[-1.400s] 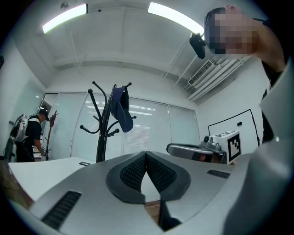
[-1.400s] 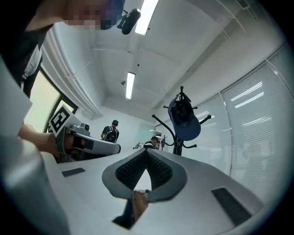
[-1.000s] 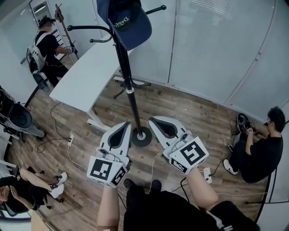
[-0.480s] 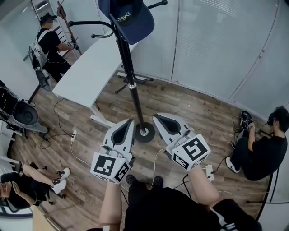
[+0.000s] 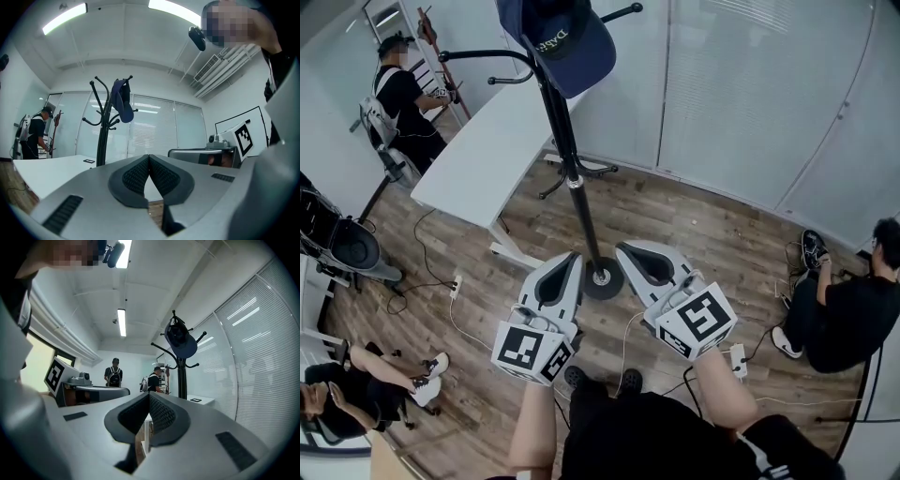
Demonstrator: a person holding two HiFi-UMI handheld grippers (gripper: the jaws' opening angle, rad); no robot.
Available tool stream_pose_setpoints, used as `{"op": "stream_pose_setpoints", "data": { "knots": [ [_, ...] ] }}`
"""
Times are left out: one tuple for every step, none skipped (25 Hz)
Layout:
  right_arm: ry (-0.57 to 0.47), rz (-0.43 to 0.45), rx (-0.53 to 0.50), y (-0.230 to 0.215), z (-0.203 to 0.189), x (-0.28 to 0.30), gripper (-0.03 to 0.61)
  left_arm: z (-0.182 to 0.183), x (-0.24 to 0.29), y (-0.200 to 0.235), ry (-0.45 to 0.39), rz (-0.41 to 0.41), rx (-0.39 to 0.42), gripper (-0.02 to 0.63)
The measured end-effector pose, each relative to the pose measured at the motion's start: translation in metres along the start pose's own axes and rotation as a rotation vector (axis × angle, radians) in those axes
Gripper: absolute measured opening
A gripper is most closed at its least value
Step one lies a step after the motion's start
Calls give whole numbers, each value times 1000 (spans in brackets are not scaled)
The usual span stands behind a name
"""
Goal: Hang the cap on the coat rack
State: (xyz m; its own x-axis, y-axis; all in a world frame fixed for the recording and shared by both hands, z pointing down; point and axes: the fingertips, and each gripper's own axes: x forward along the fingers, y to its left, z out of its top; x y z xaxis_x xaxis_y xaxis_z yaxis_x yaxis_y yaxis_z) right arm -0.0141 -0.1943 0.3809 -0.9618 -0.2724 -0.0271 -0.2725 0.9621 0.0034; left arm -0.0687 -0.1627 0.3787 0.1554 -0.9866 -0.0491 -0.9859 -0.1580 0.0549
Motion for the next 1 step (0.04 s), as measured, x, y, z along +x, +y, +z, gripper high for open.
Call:
{"op": "stream_pose_setpoints", "data": {
  "knots": [
    [1, -1, -1, -1, -1, -1, 31, -1, 0, 0, 0, 2, -3, 15]
  ]
}}
